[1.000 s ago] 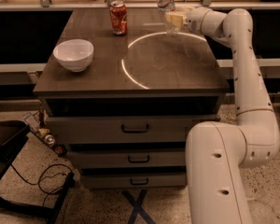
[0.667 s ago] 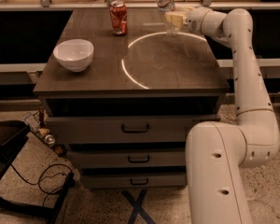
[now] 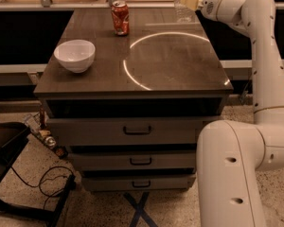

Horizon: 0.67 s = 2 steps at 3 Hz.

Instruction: Move water bottle near white bowl

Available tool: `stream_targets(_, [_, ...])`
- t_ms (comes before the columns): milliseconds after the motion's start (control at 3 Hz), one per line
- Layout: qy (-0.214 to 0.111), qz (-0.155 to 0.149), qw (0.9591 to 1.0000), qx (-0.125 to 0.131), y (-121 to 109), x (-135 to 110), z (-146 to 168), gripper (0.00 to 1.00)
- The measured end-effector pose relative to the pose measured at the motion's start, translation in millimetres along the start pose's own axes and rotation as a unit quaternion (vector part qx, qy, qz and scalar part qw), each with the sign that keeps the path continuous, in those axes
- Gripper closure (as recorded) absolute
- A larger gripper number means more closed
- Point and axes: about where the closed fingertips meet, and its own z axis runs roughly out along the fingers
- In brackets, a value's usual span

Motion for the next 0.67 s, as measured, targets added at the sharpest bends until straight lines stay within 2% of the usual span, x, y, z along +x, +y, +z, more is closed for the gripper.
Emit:
stream_targets(333, [-0.015,0.036,0.9992,0.013,-5.9,-30.9,-23.1,1.0])
stream_targets(667, [-0.023,0.053,0.9981,0.021,-7.2,-56.0,-41.5,1.0])
